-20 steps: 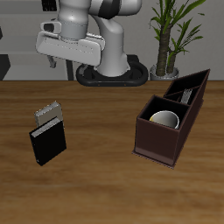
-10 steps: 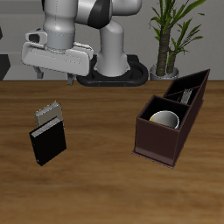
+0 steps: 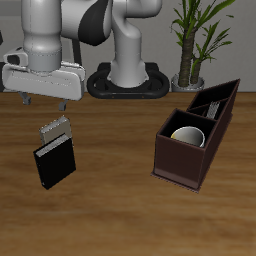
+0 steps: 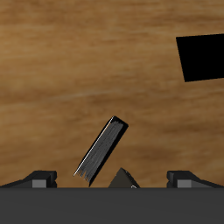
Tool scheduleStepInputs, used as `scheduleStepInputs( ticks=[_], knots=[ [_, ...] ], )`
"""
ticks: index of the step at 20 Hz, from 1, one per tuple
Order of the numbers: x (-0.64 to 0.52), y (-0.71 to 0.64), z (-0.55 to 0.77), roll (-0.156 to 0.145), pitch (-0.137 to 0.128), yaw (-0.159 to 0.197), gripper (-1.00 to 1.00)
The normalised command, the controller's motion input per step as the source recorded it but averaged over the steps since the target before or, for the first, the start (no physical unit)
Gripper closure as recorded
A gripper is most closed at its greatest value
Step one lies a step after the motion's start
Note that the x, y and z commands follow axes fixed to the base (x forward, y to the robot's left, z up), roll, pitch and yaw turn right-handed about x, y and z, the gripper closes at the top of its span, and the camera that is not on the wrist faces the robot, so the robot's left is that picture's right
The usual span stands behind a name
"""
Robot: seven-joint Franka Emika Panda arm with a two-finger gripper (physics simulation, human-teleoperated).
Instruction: Place the white-yellow mug into the left desk caddy's right compartment and place the left black book into the left desk caddy's back compartment and place the right black book into the left desk caddy's front compartment
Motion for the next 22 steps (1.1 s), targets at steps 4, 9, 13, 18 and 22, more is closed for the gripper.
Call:
scheduleStepInputs(
  ticks=[4, 9, 13, 18, 22],
  knots=[
    [0.18, -0.11, -0.18, 0.002, -0.024, -0.068, -1.00],
    [0.10, 0.10, -0.23, 0.001, -0.011, -0.061, -1.00],
    [-0.06, 0.16, -0.19, 0.039, -0.017, -0.036, -1.00],
    [-0.02, -0.05, -0.17, 0.015, -0.013, -0.044, -1.00],
    [0.01, -0.24, -0.23, -0.022, 0.020, -0.070, -1.00]
  ],
)
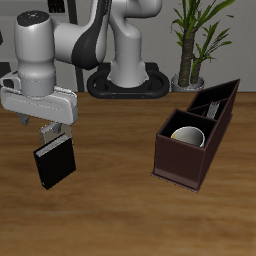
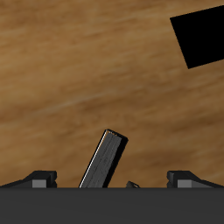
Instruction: Place the white-yellow mug into the left desk caddy's right compartment and place the left black book into the left desk caddy's back compartment and place the right black book into the left desk caddy's front compartment
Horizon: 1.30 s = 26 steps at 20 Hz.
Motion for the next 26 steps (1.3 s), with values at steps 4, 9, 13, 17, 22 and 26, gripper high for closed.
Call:
scheduleStepInputs(
  ticks=[4, 9, 13, 17, 22, 26],
  knots=[
    [0.00, -0.13, -0.22, -0.011, 0.011, -0.034, -1.00],
    [0.03, 0.06, -0.33, 0.007, 0.023, -0.034, -1.00],
    [0.07, -0.05, -0.32, -0.010, 0.028, -0.036, -1.00],
    [0.02, -0.01, -0.22, -0.009, 0.020, -0.026, -1.00],
    [0.02, 0.04, -0.33, 0.007, 0.037, -0.029, -1.00],
    [-0.07, 0.08, -0.20, 0.010, 0.004, -0.037, 1.00]
  ],
)
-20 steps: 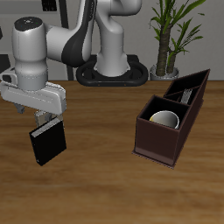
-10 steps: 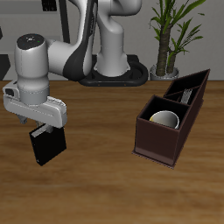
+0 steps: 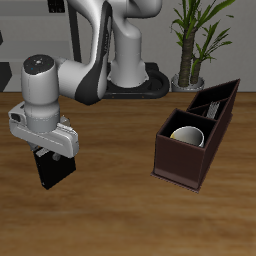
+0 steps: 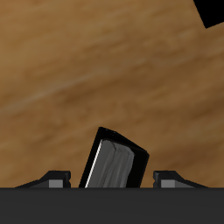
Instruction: Place the white-yellow mug into the left desk caddy's right compartment and place the left black book into the left desk caddy's back compartment and place the right black book into the left desk caddy's front compartment
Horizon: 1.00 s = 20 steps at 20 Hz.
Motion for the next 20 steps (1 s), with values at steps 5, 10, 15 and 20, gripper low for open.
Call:
scheduleStepInputs(
  ticks=[5, 10, 15, 20],
  knots=[
    [-0.05, 0.00, 0.04, 0.008, -0.006, -0.023, 1.00],
    [-0.11, 0.32, 0.38, 0.032, -0.040, 0.030, 1.00],
    [-0.22, 0.49, 0.41, 0.017, -0.040, 0.048, 1.00],
    [-0.30, 0.41, 0.30, 0.028, -0.056, 0.026, 1.00]
  ],
)
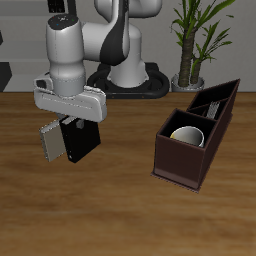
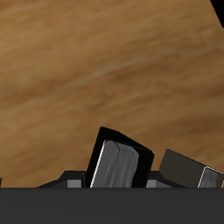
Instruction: Place the white-yellow mug into the left desk caddy's right compartment and place the left black book into the left desk caddy's back compartment and place the right black book into the left desk caddy's front compartment
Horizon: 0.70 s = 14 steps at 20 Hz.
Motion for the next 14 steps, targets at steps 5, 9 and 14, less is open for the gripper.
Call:
scheduleStepInputs(
  ticks=[5, 9, 14],
  knots=[
    [-0.51, 0.69, 0.24, 0.033, -0.073, 0.086, 1.00],
    [-0.36, 0.21, 0.12, -0.020, -0.039, 0.011, 1.00],
    [-0.45, 0.18, 0.10, -0.023, -0.034, 0.008, 1.00]
  ],
)
